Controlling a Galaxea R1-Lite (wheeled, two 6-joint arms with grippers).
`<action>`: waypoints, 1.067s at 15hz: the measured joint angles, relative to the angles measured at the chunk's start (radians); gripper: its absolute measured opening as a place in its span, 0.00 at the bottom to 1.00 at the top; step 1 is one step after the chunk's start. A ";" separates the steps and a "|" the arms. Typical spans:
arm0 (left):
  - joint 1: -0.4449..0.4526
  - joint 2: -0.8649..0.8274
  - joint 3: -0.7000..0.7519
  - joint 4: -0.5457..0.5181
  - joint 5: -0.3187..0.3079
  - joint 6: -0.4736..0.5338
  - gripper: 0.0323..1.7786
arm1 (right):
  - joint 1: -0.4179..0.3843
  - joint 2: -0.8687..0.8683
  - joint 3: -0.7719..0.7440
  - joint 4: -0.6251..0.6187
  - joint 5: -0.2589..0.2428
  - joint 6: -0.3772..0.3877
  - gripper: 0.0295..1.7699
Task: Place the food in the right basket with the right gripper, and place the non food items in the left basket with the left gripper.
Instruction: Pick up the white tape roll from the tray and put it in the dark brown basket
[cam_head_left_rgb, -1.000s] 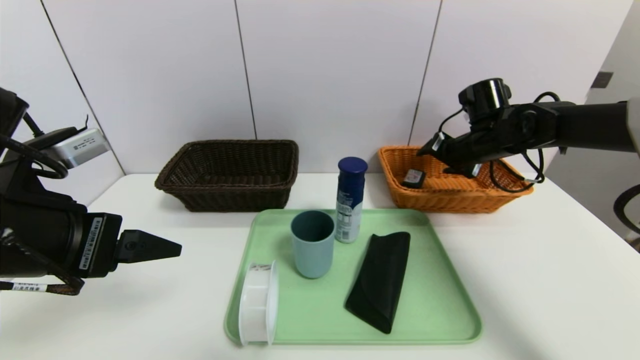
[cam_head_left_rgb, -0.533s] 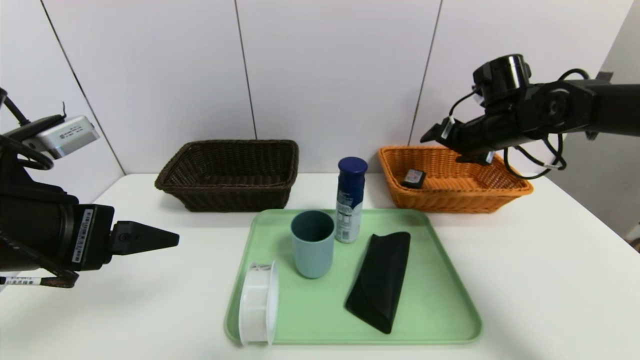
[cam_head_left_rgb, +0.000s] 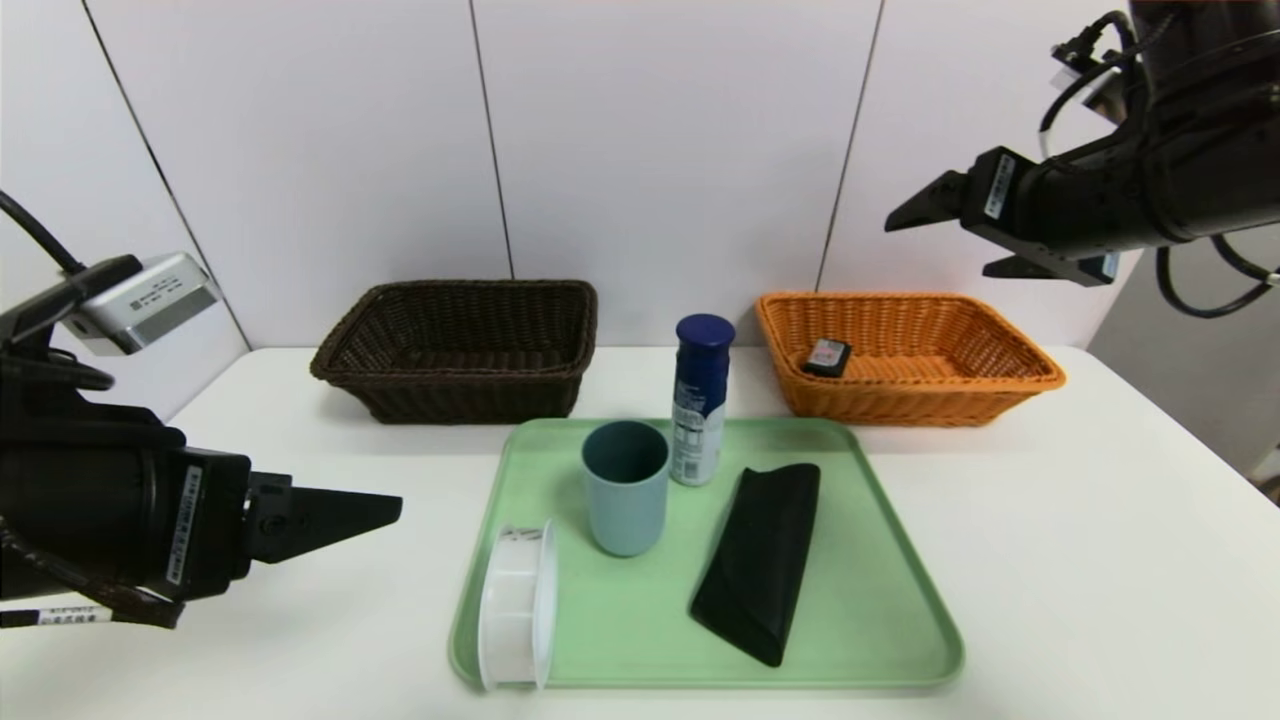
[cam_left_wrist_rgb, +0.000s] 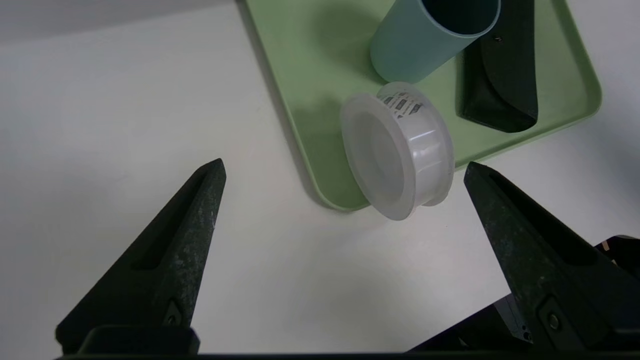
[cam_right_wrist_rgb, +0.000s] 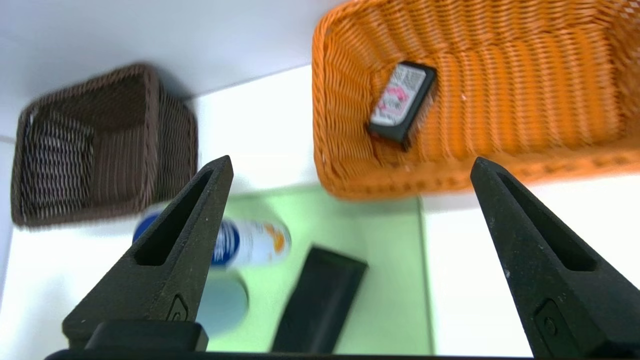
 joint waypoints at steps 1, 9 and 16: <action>-0.013 -0.006 0.032 -0.054 0.007 0.000 0.95 | 0.004 -0.046 0.053 0.002 -0.017 -0.030 0.94; -0.252 0.195 -0.302 0.354 0.299 -0.202 0.95 | 0.022 -0.232 0.316 0.135 -0.155 -0.150 0.96; -0.397 0.351 -0.368 0.394 0.387 -0.300 0.95 | 0.088 -0.441 0.467 0.137 -0.187 -0.219 0.96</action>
